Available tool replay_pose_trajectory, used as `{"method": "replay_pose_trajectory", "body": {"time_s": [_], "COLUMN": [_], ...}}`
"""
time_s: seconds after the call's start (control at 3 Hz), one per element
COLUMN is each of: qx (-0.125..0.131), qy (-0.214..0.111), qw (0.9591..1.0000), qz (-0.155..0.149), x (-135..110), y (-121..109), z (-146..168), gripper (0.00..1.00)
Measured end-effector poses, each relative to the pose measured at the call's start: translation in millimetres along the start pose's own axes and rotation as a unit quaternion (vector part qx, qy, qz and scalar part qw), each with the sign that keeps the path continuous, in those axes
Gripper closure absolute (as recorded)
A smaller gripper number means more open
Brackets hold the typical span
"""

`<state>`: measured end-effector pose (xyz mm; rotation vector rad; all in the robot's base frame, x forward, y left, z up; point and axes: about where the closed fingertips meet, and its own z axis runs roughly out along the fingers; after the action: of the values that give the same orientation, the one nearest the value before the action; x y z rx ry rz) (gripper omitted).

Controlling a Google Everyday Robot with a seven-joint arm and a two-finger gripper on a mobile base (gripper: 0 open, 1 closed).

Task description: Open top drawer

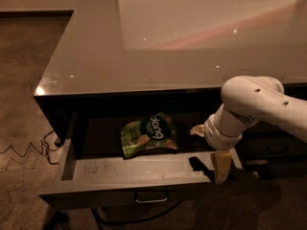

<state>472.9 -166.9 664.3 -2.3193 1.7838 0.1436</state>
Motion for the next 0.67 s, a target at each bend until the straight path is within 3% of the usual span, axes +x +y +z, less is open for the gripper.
{"method": "replay_pose_trajectory", "body": {"time_s": [0.67], "qx": [0.001], "qy": [-0.006], "qw": [0.9999], "qz": [0.012], "x": [10.4], "y": [-5.4], "z": [-1.0], "gripper": [0.65]}}
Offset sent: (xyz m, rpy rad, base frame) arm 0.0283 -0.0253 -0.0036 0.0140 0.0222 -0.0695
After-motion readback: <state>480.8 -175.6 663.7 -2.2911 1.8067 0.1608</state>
